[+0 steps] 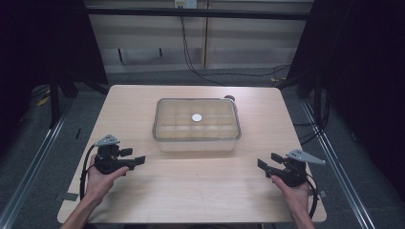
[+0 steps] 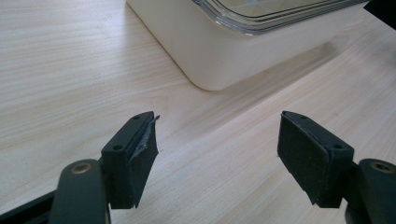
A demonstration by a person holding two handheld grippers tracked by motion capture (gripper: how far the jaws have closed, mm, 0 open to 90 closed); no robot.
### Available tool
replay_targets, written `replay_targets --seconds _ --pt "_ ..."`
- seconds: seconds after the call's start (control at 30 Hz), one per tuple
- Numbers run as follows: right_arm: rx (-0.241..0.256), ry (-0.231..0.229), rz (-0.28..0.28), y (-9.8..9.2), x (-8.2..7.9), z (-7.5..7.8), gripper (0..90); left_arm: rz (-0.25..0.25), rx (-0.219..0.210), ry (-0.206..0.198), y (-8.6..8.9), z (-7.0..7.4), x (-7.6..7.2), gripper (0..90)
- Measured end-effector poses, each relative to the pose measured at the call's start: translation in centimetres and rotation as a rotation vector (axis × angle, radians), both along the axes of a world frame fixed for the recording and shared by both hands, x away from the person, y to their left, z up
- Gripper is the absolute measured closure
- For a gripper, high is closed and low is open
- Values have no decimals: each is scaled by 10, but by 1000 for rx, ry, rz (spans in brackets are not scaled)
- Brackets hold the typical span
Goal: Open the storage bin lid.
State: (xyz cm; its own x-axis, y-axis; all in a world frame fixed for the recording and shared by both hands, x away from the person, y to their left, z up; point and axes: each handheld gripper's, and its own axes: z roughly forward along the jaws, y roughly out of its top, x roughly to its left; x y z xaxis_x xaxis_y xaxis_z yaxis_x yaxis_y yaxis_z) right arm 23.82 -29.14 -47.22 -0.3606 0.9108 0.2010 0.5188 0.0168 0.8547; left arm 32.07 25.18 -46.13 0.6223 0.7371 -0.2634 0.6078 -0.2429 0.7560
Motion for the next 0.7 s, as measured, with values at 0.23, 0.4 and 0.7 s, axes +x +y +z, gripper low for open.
replay_targets --seconds 0.23,0.4,0.7 --pt "21 16 5 2 3 -1 423 14 -3 18 0 -5 2 272" --pt "4 32 9 3 6 1 333 26 -3 38 2 -7 5 239" --pt "2 69 106 13 10 12 339 4 12 12 -6 1 -1 234"
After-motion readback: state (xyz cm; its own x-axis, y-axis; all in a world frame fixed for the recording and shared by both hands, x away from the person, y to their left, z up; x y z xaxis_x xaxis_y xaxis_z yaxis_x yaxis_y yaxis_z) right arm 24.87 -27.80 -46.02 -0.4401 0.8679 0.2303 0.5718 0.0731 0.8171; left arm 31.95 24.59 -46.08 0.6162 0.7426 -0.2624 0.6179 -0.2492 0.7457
